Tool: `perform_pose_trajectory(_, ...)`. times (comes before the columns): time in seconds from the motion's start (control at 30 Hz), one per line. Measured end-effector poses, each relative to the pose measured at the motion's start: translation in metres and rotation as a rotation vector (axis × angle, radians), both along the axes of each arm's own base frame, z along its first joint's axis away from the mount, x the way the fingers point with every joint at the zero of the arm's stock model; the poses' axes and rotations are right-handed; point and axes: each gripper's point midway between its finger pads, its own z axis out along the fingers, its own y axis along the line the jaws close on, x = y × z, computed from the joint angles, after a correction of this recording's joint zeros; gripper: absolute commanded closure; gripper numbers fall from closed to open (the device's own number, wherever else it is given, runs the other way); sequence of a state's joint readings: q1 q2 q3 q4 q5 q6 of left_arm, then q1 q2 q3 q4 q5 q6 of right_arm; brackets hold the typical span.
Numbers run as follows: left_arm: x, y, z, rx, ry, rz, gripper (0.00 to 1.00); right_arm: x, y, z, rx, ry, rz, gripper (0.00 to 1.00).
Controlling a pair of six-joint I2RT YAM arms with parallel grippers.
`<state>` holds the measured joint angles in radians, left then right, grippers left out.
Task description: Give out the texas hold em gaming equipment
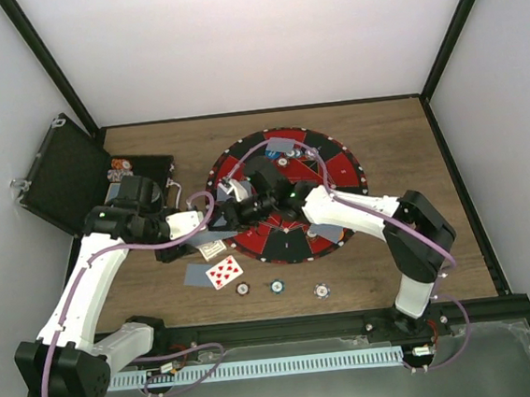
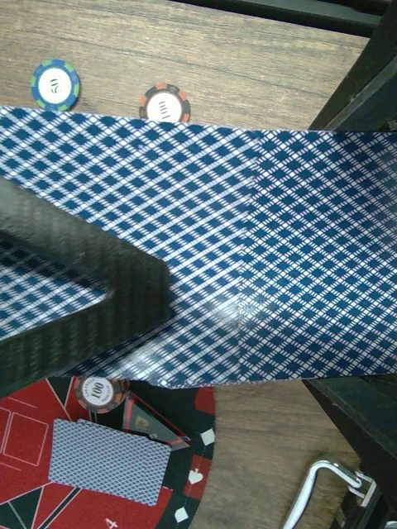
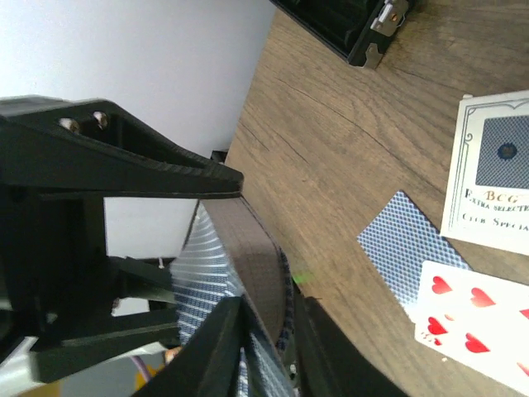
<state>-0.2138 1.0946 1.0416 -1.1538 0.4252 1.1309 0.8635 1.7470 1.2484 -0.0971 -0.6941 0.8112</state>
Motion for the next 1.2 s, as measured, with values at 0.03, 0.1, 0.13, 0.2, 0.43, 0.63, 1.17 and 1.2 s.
perform_pose_trajectory(0.03,0.000,0.000,-0.001,0.003,0.002,0.001,0.96,0.000,-0.001,0.001,-0.003,-0.005,0.000,0.87)
perform_pose_trajectory(0.1,0.000,0.001,-0.002,0.006,0.006,0.002,0.96,0.001,-0.002,0.003,-0.012,-0.014,-0.006,0.91)
perform_pose_trajectory(0.13,0.001,0.001,-0.002,0.007,0.006,0.002,0.96,0.002,-0.003,0.004,-0.020,-0.018,-0.010,0.92)
perform_pose_trajectory(0.2,0.001,0.001,-0.003,0.007,0.008,0.002,0.96,0.003,-0.005,0.006,-0.031,-0.029,-0.015,0.98)
perform_pose_trajectory(0.43,0.004,0.000,-0.006,0.008,0.013,0.002,0.96,0.017,-0.022,0.008,-0.069,-0.043,-0.058,0.99)
perform_pose_trajectory(0.63,0.007,-0.002,-0.004,-0.006,0.000,-0.001,0.96,0.064,-0.062,-0.001,-0.118,-0.021,-0.191,0.99)
perform_pose_trajectory(1.17,0.009,-0.006,-0.007,-0.018,0.030,-0.005,0.96,0.317,-0.180,-0.058,-0.250,-0.098,-0.561,0.99)
perform_pose_trajectory(1.2,0.010,-0.006,-0.007,-0.020,0.035,-0.005,0.96,0.325,-0.182,-0.067,-0.257,-0.093,-0.566,0.99)
